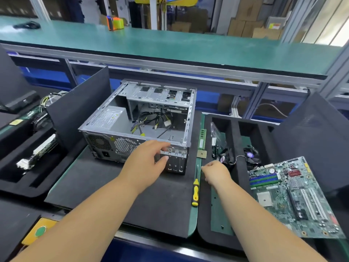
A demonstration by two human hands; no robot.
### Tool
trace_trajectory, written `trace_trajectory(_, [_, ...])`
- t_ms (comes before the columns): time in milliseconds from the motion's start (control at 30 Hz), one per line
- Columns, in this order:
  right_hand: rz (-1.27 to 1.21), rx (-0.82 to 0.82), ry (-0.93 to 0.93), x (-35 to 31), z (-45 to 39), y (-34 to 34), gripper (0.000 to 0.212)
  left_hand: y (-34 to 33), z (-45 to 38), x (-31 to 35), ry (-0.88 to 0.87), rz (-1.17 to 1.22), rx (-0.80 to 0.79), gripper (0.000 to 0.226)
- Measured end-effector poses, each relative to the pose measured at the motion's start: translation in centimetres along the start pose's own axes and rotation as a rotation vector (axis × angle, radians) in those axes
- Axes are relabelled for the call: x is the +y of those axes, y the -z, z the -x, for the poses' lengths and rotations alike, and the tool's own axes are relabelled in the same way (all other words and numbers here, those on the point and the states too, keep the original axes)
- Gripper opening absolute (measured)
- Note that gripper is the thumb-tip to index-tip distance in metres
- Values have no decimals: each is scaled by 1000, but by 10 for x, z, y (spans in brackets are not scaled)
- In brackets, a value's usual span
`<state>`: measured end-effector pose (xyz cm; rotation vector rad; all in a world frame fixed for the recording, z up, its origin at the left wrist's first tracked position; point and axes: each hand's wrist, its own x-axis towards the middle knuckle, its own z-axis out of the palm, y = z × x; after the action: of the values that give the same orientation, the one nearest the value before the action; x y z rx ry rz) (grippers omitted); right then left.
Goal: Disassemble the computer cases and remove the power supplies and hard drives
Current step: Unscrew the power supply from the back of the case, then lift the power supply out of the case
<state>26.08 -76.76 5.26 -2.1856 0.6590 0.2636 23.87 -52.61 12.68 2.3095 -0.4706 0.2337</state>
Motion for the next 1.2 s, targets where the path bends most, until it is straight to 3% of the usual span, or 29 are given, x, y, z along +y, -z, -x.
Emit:
trace_trajectory(167, [-80,170,127,-55,11,30,20,20,-12,-14,30,58,58,36])
trace_trajectory(300, [-147,279,242,-107,28,36,11,40,-26,-33,27,62,68,35])
trace_trajectory(400, [-205,311,332,-142,37,22,10,60,-38,-54,25,43,42,38])
trace_trajectory(533, [-93,280,477,-180,42,-20,7,88,-55,-90,25,-30,43,39])
trace_trajectory(800, [49,115,555,-247,25,-115,4,134,-100,-161,99,-279,60,47])
trace_trajectory(933, [51,98,524,-275,15,-141,23,137,-125,-176,165,-362,-12,58])
trace_trajectory(1000, [73,-30,413,-278,8,-149,50,134,-132,-183,313,-359,-163,66])
trace_trajectory(1067, [71,-265,211,-276,2,-153,79,134,-138,-191,434,-245,-252,70])
trace_trajectory(1133, [41,-440,82,-274,-1,-154,78,134,-139,-196,457,-139,-249,73])
trace_trajectory(1200, [42,-514,111,-275,-4,-155,56,133,-140,-200,452,-92,-240,76])
